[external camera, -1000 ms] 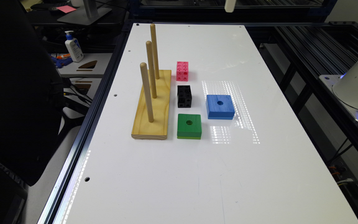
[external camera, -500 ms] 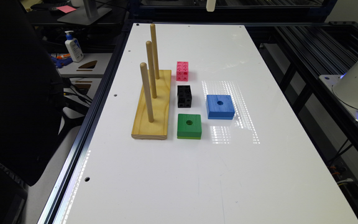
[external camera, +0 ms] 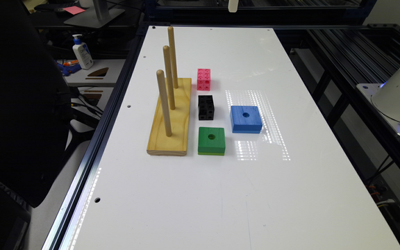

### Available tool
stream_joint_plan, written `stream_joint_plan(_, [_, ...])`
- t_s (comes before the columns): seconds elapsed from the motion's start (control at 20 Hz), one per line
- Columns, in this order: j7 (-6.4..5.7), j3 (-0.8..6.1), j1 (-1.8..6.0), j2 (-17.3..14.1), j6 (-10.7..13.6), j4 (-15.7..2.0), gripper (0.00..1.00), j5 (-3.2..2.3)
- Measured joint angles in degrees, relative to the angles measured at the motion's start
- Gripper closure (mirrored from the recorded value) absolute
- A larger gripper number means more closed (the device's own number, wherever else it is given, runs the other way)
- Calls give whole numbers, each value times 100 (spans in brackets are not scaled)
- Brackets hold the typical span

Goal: Pick up pink block.

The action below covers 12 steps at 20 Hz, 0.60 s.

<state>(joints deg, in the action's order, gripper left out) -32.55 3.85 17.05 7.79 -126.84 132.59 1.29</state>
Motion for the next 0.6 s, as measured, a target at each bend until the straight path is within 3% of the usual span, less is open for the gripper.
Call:
stream_joint_plan(0.2, [93, -1, 82, -3, 0, -13, 0, 0])
stream_joint_plan(0.6, [107, 0, 90, -46, -1, -71, 0, -3])
